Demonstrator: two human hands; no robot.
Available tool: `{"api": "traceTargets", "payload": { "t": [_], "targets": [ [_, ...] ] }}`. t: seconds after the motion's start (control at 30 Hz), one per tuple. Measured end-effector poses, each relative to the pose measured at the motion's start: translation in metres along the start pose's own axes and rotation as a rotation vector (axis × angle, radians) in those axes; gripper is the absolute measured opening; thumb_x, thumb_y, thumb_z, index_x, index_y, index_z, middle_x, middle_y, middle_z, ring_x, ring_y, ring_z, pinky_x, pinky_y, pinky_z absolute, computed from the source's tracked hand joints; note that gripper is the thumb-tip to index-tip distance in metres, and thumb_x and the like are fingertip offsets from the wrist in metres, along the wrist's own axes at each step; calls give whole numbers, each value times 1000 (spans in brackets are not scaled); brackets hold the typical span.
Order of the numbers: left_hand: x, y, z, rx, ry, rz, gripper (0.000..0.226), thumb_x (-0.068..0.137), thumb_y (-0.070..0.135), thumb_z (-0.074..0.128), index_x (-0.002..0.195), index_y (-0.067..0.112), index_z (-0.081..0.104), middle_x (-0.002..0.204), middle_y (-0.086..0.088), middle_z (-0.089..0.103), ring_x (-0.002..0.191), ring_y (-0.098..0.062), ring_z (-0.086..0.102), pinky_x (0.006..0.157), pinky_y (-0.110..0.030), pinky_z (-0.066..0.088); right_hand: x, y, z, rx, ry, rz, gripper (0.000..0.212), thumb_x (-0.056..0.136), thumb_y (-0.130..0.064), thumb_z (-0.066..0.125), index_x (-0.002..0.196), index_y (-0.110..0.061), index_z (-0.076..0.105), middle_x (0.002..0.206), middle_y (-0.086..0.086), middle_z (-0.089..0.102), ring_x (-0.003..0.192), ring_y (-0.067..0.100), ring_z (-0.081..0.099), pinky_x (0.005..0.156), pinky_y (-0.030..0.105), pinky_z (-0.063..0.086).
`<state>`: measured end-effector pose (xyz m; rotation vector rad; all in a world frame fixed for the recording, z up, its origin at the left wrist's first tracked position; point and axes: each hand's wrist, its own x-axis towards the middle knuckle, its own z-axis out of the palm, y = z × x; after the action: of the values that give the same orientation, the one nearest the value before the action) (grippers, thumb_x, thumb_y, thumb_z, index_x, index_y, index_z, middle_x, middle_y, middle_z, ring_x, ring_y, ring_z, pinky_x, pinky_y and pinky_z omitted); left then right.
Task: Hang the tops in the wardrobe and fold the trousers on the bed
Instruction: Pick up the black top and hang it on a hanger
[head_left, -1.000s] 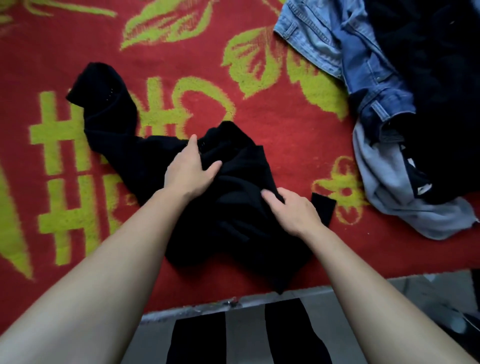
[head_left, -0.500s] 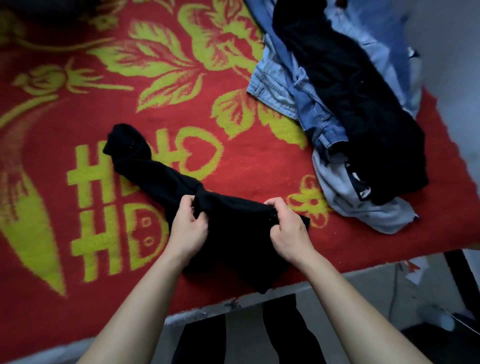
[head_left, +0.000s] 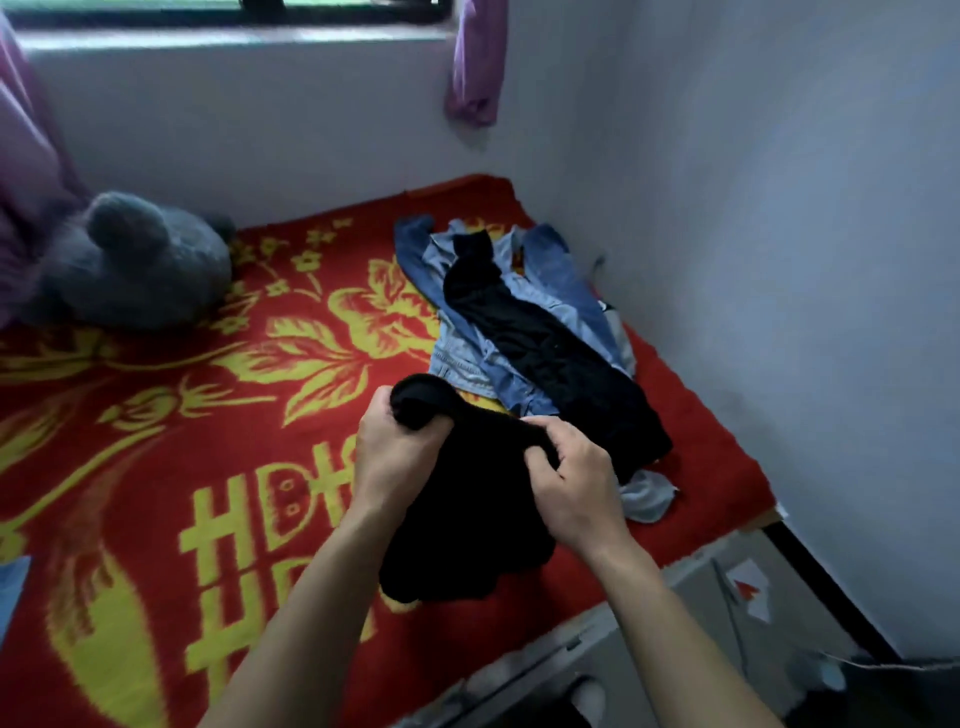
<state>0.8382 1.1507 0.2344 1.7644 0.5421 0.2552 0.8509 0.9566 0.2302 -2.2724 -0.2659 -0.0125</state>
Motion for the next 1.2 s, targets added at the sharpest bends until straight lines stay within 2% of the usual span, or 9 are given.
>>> {"api": "traceTargets", "payload": {
  "t": [0.1,0.23,0.3,0.47,0.6,0.7,0.87,1.03,1.2],
  "targets": [
    [-13,29,-12,-52,-56,49,32,52,34,63,83,31,54,71,10,65,62,-4,61,55,-25,48,-5,-20,-27,-1,99,-5,25,83,-30,45,103,-32,61,85,-14,66,81,2,60,72,20,43],
    [-46,56,-19,-134,-46,77,28,57,29,63,83,36,55,73,13,68,66,-5,65,55,-21,48,-9,-33,-53,60,29,14,15,92,-22,46,101,-27,57,82,-7,64,84,17,62,75,31,43],
    [-66,66,-21,-199,44,70,23,64,23,60,85,32,57,74,10,67,70,-9,65,60,-26,49,-12,-39,-66,96,-27,-7,12,89,-35,46,96,-29,54,76,-7,61,78,18,61,69,31,41],
    [-129,81,-26,-269,344,39,19,73,35,50,87,29,61,77,10,67,72,-7,61,61,-26,45,-43,-49,-102,-112,-57,-243,63,72,-92,42,82,-30,43,73,-12,55,66,3,54,55,28,41],
    [-199,77,-23,-160,520,65,15,71,43,53,82,35,59,65,16,62,55,2,55,47,-21,43,-65,-43,-113,-86,-208,-450,29,89,-47,54,73,-26,41,74,-7,51,76,20,57,63,38,43],
    [-251,72,-40,-59,715,61,21,69,40,59,88,32,58,75,10,67,61,1,58,57,-27,48,-81,-68,-108,61,-324,-512,18,95,-30,51,80,-22,58,80,-9,55,80,17,57,69,38,43],
    [-360,67,-96,4,917,5,19,66,45,60,84,39,55,70,7,66,52,3,57,44,-16,43,-164,-118,-97,267,-521,-508,24,94,-30,47,75,-18,55,72,-5,63,72,18,60,68,43,48],
    [-470,84,-149,54,1160,41,19,68,36,57,86,30,55,77,5,66,66,-7,58,67,-35,47,-258,-176,-104,374,-604,-654,19,93,-32,49,80,-20,54,74,-6,62,74,16,58,65,38,43],
    [-630,74,-183,128,1347,2,21,68,36,53,88,28,55,73,8,66,68,-14,60,63,-34,45,-388,-216,-106,418,-635,-791,24,79,-36,41,85,-18,55,85,1,63,86,23,57,72,36,38]
  ]
}}
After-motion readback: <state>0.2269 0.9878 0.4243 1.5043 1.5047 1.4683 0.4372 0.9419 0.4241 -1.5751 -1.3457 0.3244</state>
